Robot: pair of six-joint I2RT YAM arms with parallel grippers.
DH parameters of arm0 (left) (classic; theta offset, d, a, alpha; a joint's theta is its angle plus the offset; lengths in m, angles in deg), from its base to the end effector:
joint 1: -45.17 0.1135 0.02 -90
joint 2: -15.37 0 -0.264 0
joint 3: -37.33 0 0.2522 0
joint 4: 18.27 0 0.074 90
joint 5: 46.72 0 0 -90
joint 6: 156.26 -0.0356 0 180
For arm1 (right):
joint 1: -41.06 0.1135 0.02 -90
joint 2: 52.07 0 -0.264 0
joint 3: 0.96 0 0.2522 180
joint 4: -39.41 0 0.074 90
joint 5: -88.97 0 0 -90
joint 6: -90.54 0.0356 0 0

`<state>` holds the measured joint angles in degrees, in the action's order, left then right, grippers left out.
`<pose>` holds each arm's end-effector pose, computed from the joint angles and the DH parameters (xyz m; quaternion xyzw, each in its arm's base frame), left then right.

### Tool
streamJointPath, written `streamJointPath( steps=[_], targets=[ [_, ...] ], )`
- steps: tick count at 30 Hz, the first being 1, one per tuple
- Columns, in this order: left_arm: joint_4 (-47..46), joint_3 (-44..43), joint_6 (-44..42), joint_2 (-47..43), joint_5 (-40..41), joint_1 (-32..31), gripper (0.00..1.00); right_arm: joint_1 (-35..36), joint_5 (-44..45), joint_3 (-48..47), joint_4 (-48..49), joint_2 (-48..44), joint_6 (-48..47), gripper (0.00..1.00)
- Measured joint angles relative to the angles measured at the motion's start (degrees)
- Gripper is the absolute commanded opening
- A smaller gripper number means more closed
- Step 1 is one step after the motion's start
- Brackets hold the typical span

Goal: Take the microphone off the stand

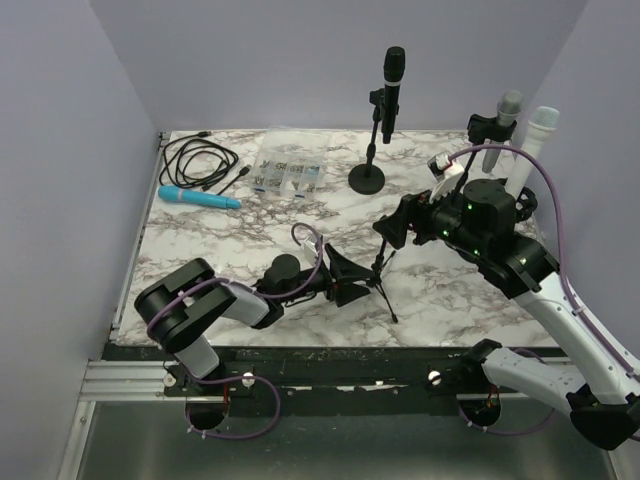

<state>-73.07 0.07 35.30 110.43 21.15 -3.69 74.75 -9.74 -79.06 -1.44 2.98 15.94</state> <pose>0.1771 -0.2231 0.1575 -0.1976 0.6966 -0.6887 0.0379 0.1674 0.1181 0.3953 -0.1722 0.7883 0.2999 0.5089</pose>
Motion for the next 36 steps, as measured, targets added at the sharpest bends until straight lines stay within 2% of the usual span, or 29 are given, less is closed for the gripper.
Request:
streamJointPath(
  steps=[5, 10, 15, 21, 26, 30, 36],
  targets=[
    [10.2, 0.4, -9.0, -9.4, 0.1, 0.0, 0.68, 0.0, -1.3, -0.7, -0.5, 0.3, 0.2, 0.86],
    [24.6, -6.6, -21.9, -20.5, 1.3, 0.1, 0.75, 0.0, -2.3, -3.5, -1.9, 0.9, 0.5, 0.87],
    [30.6, -11.5, -32.3, -26.5, 2.1, 0.9, 0.77, 0.0, -1.4, -8.0, -2.6, 0.9, 0.8, 0.88],
    [40.8, -21.2, -40.6, -26.0, 2.1, 3.2, 0.77, 0.0, 2.4, -11.3, -2.2, -1.7, 0.8, 0.89],
    [50.3, -34.1, -48.0, -21.0, -0.1, 4.8, 0.77, 0.0, 5.0, -11.3, -1.7, -4.6, 0.9, 0.89],
    [56.0, -40.0, -52.0, -17.0, -2.5, 5.0, 0.65, 0.0, 6.3, -11.2, -1.3, -5.6, 0.9, 0.89],
    [59.3, -40.8, -54.3, -12.8, -6.6, 4.9, 0.59, 0.0, 6.9, -10.4, -1.3, -5.7, 1.1, 0.89]
  ],
)
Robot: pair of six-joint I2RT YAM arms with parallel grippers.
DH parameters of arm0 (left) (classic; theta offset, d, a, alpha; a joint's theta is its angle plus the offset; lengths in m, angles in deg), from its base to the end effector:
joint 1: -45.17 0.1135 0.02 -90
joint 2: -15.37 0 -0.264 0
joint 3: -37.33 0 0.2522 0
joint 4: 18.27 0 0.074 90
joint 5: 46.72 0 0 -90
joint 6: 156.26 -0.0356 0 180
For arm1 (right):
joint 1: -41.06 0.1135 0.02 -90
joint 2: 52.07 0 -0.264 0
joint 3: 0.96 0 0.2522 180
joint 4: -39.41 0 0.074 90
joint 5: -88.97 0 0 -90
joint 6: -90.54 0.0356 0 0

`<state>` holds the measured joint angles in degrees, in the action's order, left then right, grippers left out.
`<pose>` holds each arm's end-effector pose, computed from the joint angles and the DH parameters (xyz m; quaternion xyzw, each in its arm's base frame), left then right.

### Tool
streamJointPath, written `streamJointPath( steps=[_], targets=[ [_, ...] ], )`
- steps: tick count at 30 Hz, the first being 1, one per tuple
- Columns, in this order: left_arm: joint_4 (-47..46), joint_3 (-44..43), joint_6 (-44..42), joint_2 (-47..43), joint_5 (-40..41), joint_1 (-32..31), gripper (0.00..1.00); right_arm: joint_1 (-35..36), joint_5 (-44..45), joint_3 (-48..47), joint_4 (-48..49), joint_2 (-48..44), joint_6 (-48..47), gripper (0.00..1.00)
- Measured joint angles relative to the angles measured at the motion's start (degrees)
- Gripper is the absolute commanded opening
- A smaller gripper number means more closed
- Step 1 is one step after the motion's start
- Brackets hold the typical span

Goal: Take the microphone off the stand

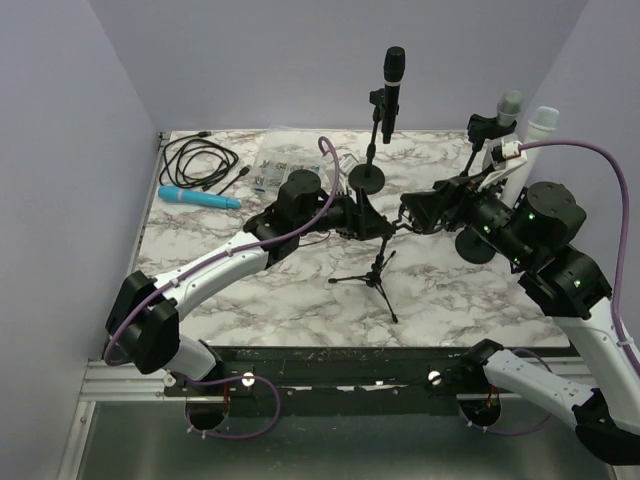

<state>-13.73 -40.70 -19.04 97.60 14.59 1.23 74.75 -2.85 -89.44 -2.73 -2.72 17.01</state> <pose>0.2328 -0.2481 0.3406 0.1402 0.7396 -0.5822 0.3073 0.1267 0.0859 0.4672 -0.1194 0.7155 0.3022 0.6184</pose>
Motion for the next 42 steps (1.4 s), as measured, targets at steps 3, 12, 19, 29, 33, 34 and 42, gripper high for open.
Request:
streamJointPath(
  steps=[3, 12, 19, 29, 33, 34, 42],
  targets=[
    [0.3, 0.3, -0.3, 1.3, -1.6, -0.1, 0.56, 0.0, 0.1, 0.2, 0.0, 0.0, 0.0, 0.89],
    [0.1, 6.6, -0.1, 1.9, -1.9, -0.7, 0.52, 0.0, 0.1, 2.0, 0.4, 0.2, 0.3, 0.89],
    [0.0, 9.6, -0.1, 2.2, -1.9, -1.6, 0.66, 0.0, 0.1, 3.1, 0.5, 0.5, 0.5, 0.89],
    [2.4, 9.4, -2.4, -1.0, -1.7, -1.1, 0.77, 0.0, 1.9, 3.6, 0.5, 2.0, 0.0, 0.9],
    [3.5, 9.3, -3.3, -4.5, -1.4, -0.4, 0.78, 0.0, 4.7, 3.5, 0.4, 3.8, -1.1, 0.9],
    [3.8, 9.3, -3.4, -6.1, -1.3, -0.1, 0.79, 0.0, 5.5, 3.2, 0.2, 4.5, -1.4, 0.9],
    [6.2, 9.7, -5.2, -14.0, 1.4, 1.2, 0.79, 0.0, 14.4, -5.2, 0.4, 14.8, -3.2, 0.9]
  ],
)
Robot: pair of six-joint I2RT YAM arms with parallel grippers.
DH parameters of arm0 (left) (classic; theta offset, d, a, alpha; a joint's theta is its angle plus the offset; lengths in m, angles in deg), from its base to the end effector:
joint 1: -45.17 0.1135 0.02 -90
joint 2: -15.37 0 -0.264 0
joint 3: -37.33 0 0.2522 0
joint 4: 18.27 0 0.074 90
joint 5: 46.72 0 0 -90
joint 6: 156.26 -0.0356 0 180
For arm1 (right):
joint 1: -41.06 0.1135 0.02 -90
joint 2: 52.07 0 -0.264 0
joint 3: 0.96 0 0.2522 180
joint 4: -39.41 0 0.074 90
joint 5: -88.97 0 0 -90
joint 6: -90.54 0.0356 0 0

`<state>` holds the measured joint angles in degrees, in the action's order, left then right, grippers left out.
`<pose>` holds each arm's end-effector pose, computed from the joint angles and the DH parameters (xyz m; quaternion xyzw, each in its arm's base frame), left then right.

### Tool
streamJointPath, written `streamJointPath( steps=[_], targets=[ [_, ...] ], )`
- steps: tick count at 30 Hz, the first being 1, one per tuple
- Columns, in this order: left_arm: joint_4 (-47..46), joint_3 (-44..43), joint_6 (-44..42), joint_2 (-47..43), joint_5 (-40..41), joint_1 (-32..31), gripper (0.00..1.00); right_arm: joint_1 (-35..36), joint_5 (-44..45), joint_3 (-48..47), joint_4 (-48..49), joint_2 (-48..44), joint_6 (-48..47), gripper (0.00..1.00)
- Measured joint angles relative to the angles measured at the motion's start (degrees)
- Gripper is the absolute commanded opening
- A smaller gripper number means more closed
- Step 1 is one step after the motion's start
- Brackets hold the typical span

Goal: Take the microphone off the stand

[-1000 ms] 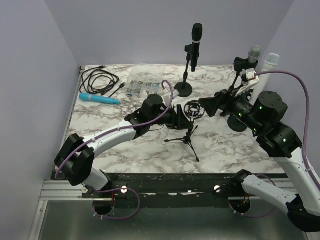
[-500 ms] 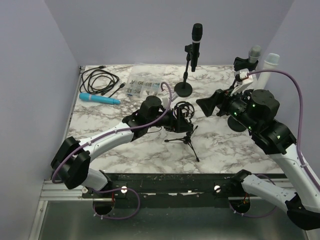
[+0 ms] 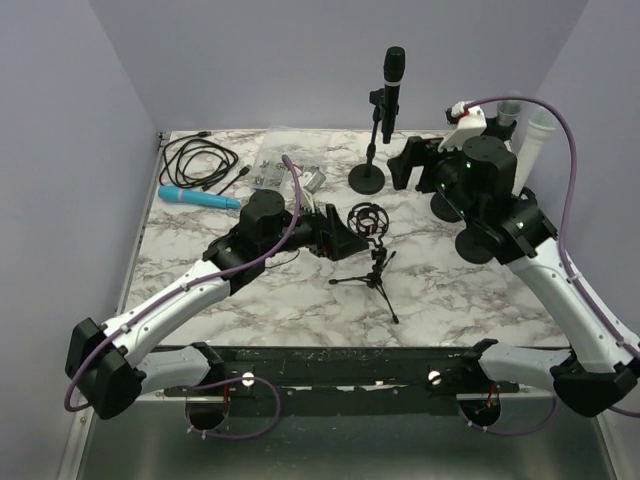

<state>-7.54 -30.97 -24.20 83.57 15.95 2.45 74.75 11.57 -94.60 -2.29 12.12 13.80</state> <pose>0.1931 -0.2006 0.3396 0.1552 0.7469 -0.5526 0.3357 0.1965 0.1216 0.4521 -0.0695 0.7738 0.1701 0.6062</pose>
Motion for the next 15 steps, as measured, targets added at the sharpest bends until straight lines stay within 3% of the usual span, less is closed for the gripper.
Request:
streamJointPath(
  steps=[6, 15],
  targets=[
    [3.1, 3.8, -1.9, -7.8, 3.0, 0.0, 0.8, 0.0, 9.7, -7.6, 5.3, 9.8, -2.0, 0.99],
    [10.1, 6.4, -2.9, -15.3, 4.5, 1.5, 0.8, 0.0, 18.8, -18.9, 15.3, 24.7, -9.7, 1.0]
  ],
)
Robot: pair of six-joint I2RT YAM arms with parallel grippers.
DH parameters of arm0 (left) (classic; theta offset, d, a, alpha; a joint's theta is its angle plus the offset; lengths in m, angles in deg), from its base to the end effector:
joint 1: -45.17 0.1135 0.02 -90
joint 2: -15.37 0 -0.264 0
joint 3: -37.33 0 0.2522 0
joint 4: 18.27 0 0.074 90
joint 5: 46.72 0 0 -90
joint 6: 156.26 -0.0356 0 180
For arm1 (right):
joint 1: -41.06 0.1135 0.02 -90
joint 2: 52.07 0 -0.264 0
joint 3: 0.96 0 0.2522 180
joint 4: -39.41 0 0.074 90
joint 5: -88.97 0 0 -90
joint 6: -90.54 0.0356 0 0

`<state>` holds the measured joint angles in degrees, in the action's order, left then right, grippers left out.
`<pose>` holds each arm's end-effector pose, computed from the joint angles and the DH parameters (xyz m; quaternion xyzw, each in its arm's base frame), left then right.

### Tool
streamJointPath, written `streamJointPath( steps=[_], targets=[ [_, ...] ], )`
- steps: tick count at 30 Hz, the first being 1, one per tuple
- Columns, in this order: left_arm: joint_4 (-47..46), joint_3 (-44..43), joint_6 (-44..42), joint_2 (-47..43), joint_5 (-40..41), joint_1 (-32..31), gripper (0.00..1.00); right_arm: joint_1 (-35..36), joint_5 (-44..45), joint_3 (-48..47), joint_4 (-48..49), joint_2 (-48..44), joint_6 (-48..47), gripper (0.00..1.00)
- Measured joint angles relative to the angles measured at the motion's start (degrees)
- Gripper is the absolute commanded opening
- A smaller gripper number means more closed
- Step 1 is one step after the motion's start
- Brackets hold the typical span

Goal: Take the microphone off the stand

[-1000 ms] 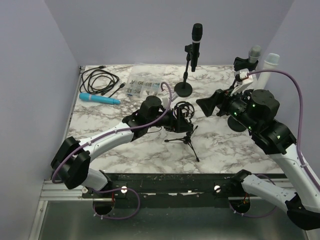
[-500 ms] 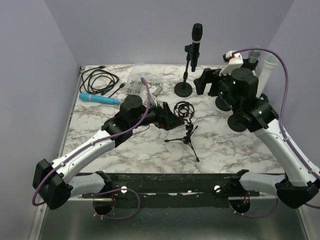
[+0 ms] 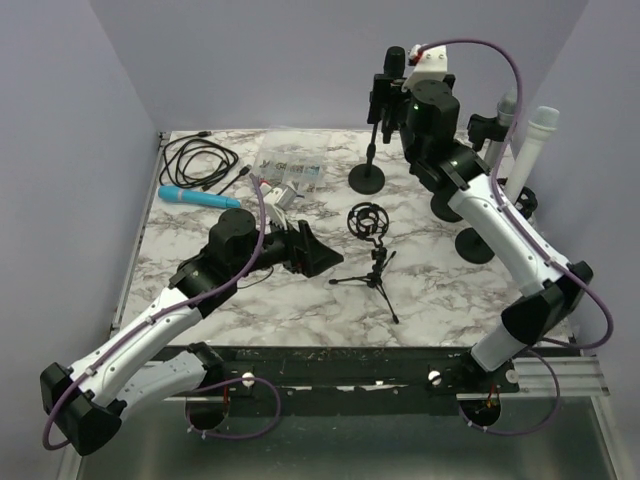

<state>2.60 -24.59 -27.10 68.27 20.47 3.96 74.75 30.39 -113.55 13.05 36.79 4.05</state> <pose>0.1522 -0.1516 0.3417 0.1382 0.7586 -0.5160 0.3730 0.3014 0.1786 0.4742 -0.0007 0.7208 0.0265 0.6926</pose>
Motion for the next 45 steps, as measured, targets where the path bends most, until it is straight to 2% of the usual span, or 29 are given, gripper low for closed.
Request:
streamJointPath(
  steps=[7, 12, 21, 24, 27, 33, 38, 41, 42, 45],
  targets=[
    [5.4, 0.0, -1.9, -3.8, -0.2, 0.9, 0.8, -0.3, 4.2, -11.3, 3.2, 12.6, -4.5, 1.0],
    [10.1, -0.2, -4.3, -7.0, 0.9, 1.3, 0.8, -1.1, 6.4, -14.5, 3.9, 17.8, -6.0, 0.98],
    [14.6, -1.5, -5.9, -8.3, 3.8, 1.8, 0.8, -4.5, 6.7, -14.5, 6.2, 18.5, -5.8, 0.81],
    [16.2, -3.5, -6.6, -8.3, 4.9, 1.9, 0.8, -5.9, 5.8, -14.4, 7.2, 18.8, -5.3, 0.69],
    [17.6, -5.8, -7.6, -8.6, 6.1, 1.9, 0.8, -6.6, 4.6, -13.2, 8.9, 18.9, -5.4, 0.65],
    [19.6, -9.7, -9.3, -8.5, 7.6, 2.3, 0.8, -6.8, 1.2, -10.0, 10.6, 19.3, -6.1, 0.43],
    [19.6, -11.5, -10.0, -8.2, 7.9, 2.6, 0.81, -6.6, -2.6, -6.8, 14.0, 18.3, -7.5, 0.18],
    [19.5, -12.5, -10.5, -6.7, 7.7, 3.1, 0.81, -6.9, -6.1, -2.5, 15.8, 15.3, -8.0, 0.11],
    [19.5, -13.1, -10.6, -5.9, 7.5, 3.4, 0.82, -7.1, -7.4, -1.1, 16.1, 14.2, -8.1, 0.02],
    [19.0, -13.6, -10.8, -4.1, 7.0, 4.0, 0.84, -7.1, -11.8, 1.9, 16.0, 11.3, -8.5, 0.01]
  ],
)
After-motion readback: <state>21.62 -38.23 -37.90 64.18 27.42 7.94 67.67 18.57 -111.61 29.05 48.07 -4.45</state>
